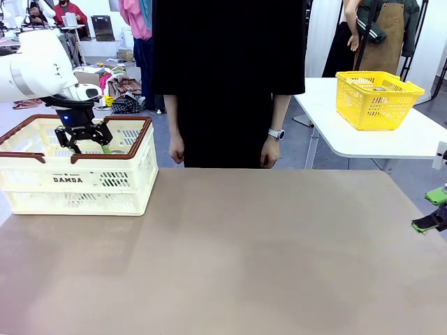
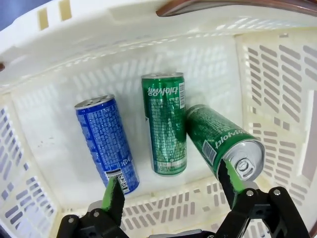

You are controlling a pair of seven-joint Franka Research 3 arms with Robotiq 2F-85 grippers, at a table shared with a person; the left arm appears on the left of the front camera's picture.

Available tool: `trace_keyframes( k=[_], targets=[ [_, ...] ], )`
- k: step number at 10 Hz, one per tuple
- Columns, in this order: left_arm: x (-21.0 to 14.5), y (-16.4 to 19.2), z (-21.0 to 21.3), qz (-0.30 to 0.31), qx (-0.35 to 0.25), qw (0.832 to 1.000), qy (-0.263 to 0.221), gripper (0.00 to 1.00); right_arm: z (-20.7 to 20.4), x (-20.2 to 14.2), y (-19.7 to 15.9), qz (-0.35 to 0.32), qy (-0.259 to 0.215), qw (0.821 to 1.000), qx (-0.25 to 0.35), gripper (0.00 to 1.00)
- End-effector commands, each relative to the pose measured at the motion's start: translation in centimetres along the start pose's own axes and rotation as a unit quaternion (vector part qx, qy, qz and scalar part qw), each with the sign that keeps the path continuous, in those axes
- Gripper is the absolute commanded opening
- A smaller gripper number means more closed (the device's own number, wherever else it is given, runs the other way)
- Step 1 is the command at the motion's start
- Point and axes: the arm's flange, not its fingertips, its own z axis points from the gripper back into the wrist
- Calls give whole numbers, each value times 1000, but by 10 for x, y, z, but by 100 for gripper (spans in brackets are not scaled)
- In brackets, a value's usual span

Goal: Place the drinks into the Shopping basket.
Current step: Pick up one drink and place it into the Shopping basket.

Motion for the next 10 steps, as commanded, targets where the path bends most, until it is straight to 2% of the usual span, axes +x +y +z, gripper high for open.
trace_keyframes(
  k=[1,3,4,6,7,8,9,10],
  targets=[
    [-8,6,-2,-28,-18,999,-3,100,2,0,3,-6,5,1000,-1,100],
    [-24,12,28,-44,-53,997,-45,100,2,0,3,-6,5,1000,-1,100],
    [-38,11,61,-52,-49,994,-82,100,2,0,3,-6,5,1000,-1,100],
    [-60,5,123,-39,-59,991,-112,100,2,0,3,-6,5,1000,-1,100],
    [-64,1,142,-46,-85,992,-77,100,2,0,3,-6,5,1000,-1,100],
    [-69,1,153,-72,-137,988,-24,100,2,0,3,-6,5,1000,-1,100],
    [-76,9,157,-72,-199,977,-5,100,2,0,3,-6,5,1000,-1,100],
    [-85,22,155,-57,-237,969,-49,100,2,0,3,-6,5,1000,-1,100]
  ],
)
